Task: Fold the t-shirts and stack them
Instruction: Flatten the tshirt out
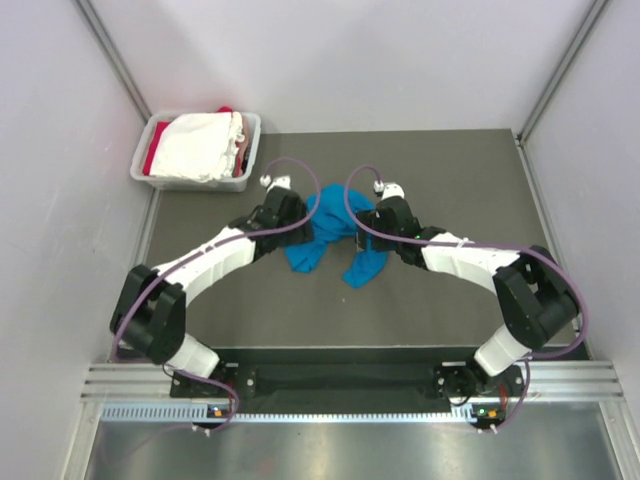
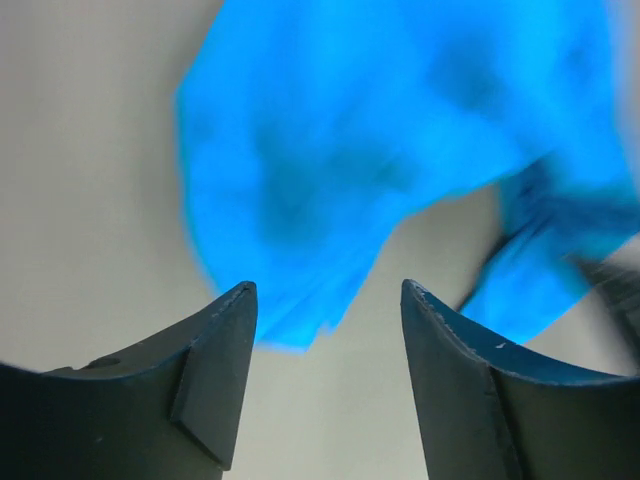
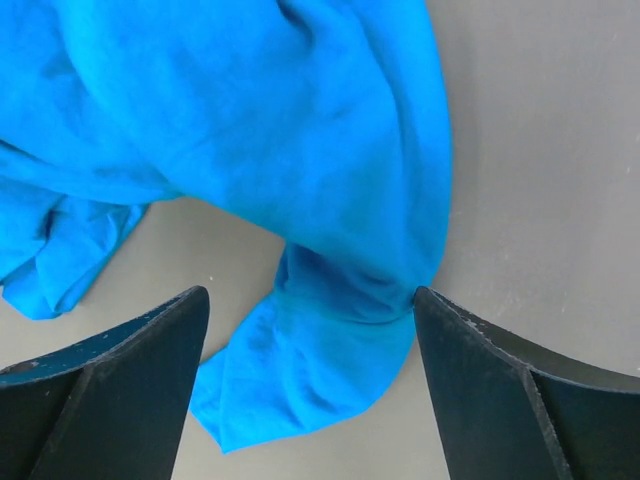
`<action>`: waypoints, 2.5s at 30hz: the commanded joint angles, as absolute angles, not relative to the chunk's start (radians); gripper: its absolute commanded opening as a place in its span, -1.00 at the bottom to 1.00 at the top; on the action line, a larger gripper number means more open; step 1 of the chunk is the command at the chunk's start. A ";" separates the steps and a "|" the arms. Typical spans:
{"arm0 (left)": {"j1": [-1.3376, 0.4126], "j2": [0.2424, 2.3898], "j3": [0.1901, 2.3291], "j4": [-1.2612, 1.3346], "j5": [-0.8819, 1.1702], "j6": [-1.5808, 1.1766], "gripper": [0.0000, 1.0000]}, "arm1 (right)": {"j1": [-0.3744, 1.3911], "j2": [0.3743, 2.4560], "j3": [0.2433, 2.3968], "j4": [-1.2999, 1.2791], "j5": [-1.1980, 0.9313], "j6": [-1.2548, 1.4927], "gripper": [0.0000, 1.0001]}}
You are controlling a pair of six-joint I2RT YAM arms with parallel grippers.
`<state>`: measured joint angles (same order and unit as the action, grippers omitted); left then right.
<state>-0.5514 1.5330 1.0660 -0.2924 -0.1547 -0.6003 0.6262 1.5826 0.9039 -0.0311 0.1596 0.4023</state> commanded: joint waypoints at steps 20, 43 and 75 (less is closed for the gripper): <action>-0.684 1.511 0.917 -0.218 -0.147 -0.601 0.05 | 0.635 1.661 1.003 -0.078 0.210 0.318 -0.50; -0.762 1.686 0.971 -0.299 -0.419 -0.755 -0.03 | 0.604 1.609 0.994 -0.103 0.169 0.302 -0.88; -0.759 1.435 1.221 -0.318 -0.503 -0.612 -1.00 | 0.565 1.408 1.113 -0.210 0.104 0.210 -1.00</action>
